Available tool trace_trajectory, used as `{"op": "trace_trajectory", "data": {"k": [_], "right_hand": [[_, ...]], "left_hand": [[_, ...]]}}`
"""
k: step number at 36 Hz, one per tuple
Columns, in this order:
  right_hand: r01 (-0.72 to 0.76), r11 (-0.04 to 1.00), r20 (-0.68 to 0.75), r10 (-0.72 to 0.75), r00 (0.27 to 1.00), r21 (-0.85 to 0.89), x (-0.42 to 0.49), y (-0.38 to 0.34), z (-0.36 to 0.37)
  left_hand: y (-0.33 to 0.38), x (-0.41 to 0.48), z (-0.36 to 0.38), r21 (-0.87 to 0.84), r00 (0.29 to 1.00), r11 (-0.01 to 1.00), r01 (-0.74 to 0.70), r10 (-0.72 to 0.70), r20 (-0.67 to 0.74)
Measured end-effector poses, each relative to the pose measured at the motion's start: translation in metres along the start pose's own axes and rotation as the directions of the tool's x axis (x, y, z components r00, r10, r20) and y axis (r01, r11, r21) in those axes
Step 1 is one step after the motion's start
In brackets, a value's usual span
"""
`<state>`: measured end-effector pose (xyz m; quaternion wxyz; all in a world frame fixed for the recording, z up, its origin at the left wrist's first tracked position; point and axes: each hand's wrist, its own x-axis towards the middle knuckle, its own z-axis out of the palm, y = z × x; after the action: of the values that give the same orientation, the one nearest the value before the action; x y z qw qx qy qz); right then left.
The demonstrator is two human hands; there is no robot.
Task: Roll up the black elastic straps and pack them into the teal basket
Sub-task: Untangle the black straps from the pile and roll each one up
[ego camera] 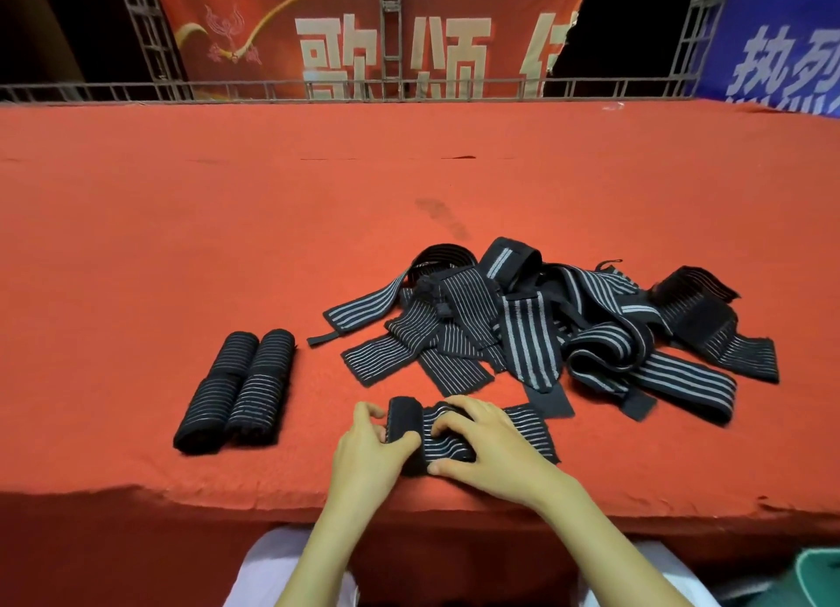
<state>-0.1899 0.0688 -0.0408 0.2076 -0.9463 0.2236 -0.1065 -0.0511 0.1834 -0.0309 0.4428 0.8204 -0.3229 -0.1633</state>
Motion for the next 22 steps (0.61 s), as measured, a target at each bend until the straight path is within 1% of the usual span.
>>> {"op": "trace_trajectory", "data": {"k": [4,7,9,11,13,15,17,19,22], "right_hand": [[0.057,0.998,0.014,-0.057,0.998,0.027,0.015,-0.019,0.011],[0.063,0.998,0.041,-0.063,0.997,0.019,0.024,-0.030,0.017],[0.055,0.998,0.048,-0.056,0.997,0.014,0.027,-0.032,0.020],[0.047,0.999,0.049,-0.048,0.998,0.011,0.028,-0.032,0.021],[0.046,0.999,0.045,-0.046,0.998,0.009,0.027,-0.029,0.021],[0.050,0.999,0.021,-0.050,0.999,0.011,0.024,-0.025,0.019],[0.043,0.999,-0.002,-0.043,0.999,0.013,0.021,-0.019,0.017],[0.013,1.000,-0.002,-0.013,1.000,0.017,0.018,-0.013,0.015],[-0.034,0.999,0.006,0.034,0.999,0.038,0.013,-0.001,0.013]], "left_hand": [[-0.015,0.005,-0.026,0.003,0.996,0.998,0.063,-0.062,-0.069],[-0.025,0.009,-0.040,-0.001,0.989,0.995,0.095,-0.094,-0.116],[-0.030,0.008,-0.043,-0.005,0.988,0.996,0.087,-0.087,-0.131],[-0.032,0.006,-0.039,0.025,0.989,1.000,0.016,-0.012,-0.145],[-0.031,0.001,-0.030,0.113,0.976,0.988,-0.103,0.122,-0.178],[-0.029,-0.004,-0.018,0.211,0.937,0.948,-0.239,0.282,-0.208],[-0.026,-0.006,-0.010,0.246,0.895,0.905,-0.346,0.397,-0.204],[-0.027,-0.007,-0.004,0.204,0.876,0.886,-0.416,0.451,-0.170],[-0.026,-0.008,-0.001,0.121,0.888,0.888,-0.444,0.454,-0.075]]}}
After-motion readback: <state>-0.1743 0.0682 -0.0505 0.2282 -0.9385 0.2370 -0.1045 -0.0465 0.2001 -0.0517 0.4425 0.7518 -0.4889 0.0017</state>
